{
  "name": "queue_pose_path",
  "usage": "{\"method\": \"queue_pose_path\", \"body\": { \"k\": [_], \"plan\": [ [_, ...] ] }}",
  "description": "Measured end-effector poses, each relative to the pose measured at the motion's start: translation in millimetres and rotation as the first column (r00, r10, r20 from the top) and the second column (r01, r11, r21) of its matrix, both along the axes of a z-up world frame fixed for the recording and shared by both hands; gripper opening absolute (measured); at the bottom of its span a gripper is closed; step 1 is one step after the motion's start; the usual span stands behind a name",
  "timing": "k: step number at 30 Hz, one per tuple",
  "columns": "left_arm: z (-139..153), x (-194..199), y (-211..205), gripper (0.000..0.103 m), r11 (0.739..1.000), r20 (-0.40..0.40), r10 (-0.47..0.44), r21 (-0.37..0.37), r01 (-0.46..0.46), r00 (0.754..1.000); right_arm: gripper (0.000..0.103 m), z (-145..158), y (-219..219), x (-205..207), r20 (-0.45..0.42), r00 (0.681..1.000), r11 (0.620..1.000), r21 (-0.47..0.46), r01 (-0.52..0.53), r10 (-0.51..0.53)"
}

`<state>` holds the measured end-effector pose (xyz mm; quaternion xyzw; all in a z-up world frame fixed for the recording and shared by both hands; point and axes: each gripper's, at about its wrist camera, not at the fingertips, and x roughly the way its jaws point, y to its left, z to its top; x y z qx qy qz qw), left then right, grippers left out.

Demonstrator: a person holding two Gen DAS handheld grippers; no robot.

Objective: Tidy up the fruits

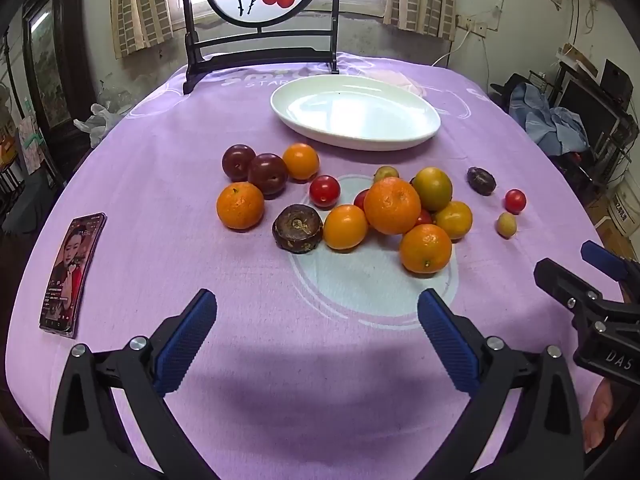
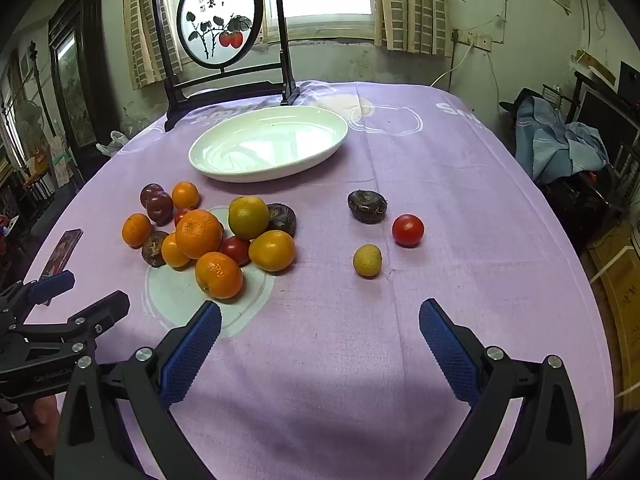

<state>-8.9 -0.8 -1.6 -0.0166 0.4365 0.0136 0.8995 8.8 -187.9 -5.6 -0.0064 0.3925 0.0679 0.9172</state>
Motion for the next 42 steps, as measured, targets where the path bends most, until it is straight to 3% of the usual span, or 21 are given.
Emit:
{"method": "queue_pose_path", "body": {
  "k": [42],
  "plan": [
    [-3.5, -1.0, 1.2, 0.098, 1.0, -0.009, 0.006, 0.0, -0.006, 1.0, 0.1, -4.1, 3.8, -2.2, -0.014, 1.0, 1.0, 0.002, -0.017, 0.017]
  ]
}}
